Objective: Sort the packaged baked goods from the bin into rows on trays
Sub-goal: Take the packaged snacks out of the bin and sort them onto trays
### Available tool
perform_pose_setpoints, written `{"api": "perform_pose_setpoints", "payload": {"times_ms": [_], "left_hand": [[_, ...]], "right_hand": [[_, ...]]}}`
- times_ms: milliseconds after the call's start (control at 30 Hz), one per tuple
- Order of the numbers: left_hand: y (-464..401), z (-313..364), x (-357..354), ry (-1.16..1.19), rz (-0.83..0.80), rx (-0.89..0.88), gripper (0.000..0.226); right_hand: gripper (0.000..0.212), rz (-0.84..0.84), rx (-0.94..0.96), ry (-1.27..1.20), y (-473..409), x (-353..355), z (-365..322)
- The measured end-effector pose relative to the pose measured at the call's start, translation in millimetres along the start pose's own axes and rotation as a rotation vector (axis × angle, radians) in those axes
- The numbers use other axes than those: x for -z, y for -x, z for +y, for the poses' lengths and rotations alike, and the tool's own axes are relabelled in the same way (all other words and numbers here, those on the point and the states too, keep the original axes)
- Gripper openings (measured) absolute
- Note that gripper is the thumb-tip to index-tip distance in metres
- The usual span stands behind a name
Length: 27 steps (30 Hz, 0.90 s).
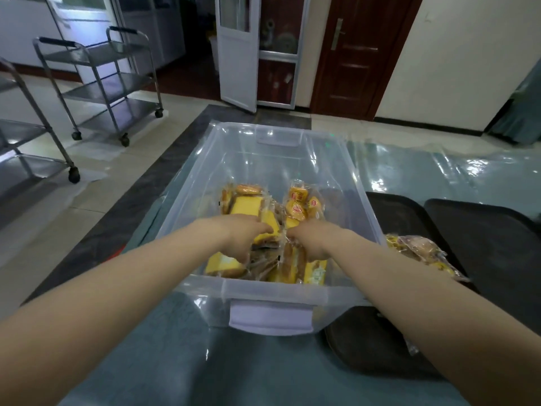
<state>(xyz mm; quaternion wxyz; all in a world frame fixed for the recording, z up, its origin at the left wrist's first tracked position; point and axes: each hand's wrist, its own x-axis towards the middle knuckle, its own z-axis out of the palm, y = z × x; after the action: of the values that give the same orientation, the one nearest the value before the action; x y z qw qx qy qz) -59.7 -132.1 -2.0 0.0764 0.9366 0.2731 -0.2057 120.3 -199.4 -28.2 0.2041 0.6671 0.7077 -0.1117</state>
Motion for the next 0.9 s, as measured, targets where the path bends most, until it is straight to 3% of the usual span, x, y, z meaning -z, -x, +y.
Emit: {"api": "perform_pose_setpoints", "payload": {"times_ms": [167, 267, 400, 500, 667, 800, 900], "left_hand": [[-33, -3, -14, -0.332, -0.270, 0.024, 0.077], [-39, -13, -16, -0.458, -0.305, 0.007, 0.078], [-45, -24, -11, -0.439, -0.196, -0.020, 0.054], [-47, -40, -4, -0.216, -0.156, 0.046, 0.030], [-49, -58, 9, -0.090, 0.182, 0.180, 0.035], [-49, -62, 11, 0.025, 0.284, 0.250, 0.040], [-50, -61, 12, 0.087, 0.360, 0.355, 0.039]], "right_hand": [[0.063, 0.004, -0.029, -0.092, 0, -2, 5], [0.058, 0.010, -0.034, -0.112, -2, -2, 6], [0.042, 0.026, -0.087, -0.191, -3, 1, 12], [0.032, 0.124, -0.154, -0.283, -1, 7, 22], [0.033, 0.448, -0.288, -0.419, 3, 17, 30], [0.023, 0.623, -0.355, -0.409, 3, 21, 27], [0.030, 0.706, -0.402, -0.452, -2, 24, 27]]}}
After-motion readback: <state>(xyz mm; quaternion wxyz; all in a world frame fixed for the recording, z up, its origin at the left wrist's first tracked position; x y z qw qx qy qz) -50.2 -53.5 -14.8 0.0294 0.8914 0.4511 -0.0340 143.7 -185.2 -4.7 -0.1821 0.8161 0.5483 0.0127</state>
